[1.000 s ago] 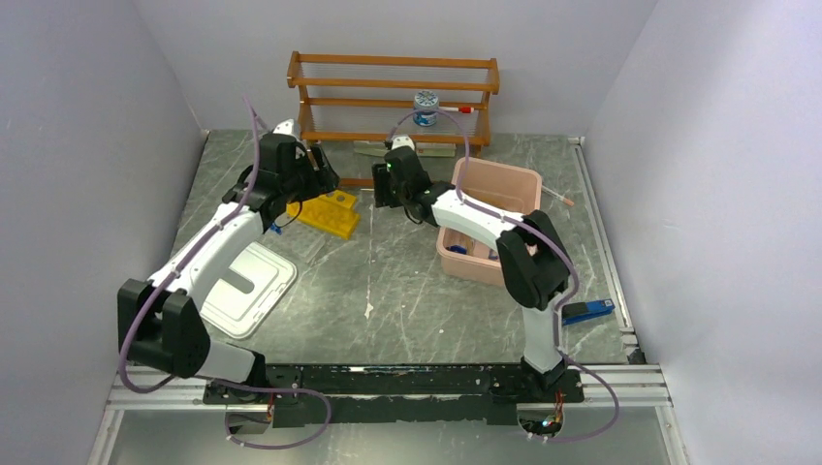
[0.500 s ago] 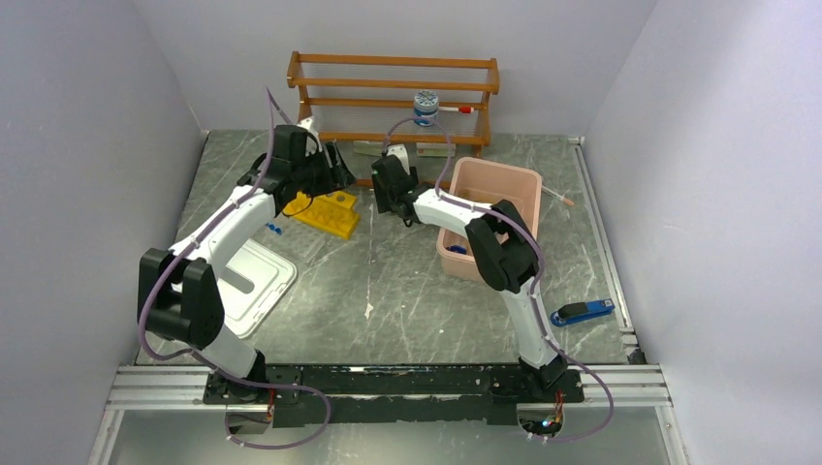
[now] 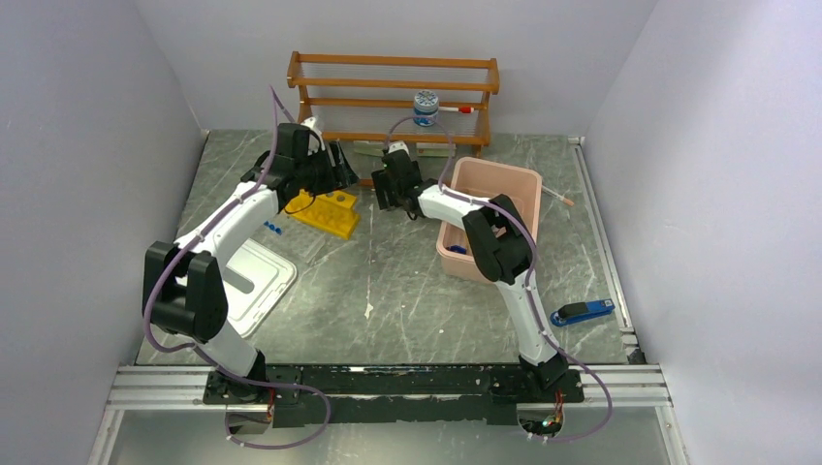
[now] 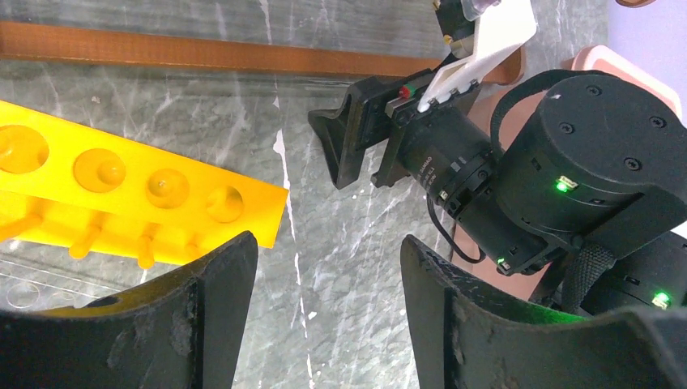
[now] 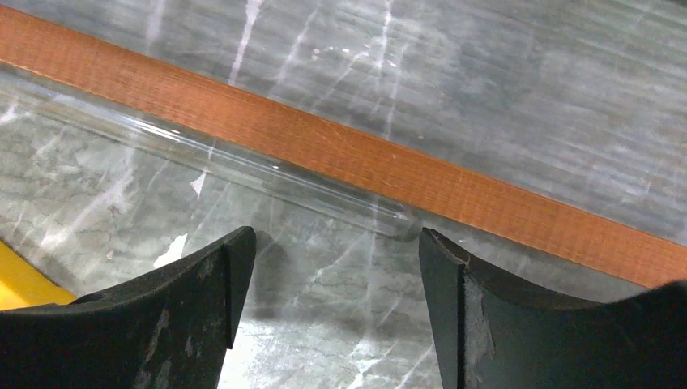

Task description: Organize the chemistry lab equipment

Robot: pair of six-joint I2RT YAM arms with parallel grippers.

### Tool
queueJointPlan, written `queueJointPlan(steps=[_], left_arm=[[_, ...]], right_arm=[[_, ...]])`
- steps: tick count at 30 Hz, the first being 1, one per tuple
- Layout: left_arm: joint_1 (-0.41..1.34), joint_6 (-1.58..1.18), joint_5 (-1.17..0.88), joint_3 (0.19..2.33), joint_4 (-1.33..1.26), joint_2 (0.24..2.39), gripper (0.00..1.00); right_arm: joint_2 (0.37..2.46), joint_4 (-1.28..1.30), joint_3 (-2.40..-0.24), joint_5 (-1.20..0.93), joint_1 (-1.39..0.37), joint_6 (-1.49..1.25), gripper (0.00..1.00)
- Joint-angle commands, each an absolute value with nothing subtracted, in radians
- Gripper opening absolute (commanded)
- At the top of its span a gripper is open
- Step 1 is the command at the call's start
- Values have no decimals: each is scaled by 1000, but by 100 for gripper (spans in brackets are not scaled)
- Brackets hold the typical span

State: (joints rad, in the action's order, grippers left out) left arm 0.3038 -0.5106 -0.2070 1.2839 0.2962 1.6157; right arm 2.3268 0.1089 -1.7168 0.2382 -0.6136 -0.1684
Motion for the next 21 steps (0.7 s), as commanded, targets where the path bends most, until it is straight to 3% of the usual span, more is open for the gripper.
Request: queueJointPlan(steps=[1, 9, 14, 21], left_arm=[[301, -501, -222, 1315, 288, 1612, 69], [301, -514, -211, 1282, 291, 1582, 69], [301, -516, -204, 1262, 296, 1559, 69], [301, -520, -194, 1232, 294, 1528, 69]], right_arm=[[2363, 85, -1738, 224, -606, -135, 78], [2403, 76, -1757, 151, -593, -44, 83], [2393, 54, -1731, -57, -593, 59, 83], [2340, 63, -1658, -90, -595, 112, 80]])
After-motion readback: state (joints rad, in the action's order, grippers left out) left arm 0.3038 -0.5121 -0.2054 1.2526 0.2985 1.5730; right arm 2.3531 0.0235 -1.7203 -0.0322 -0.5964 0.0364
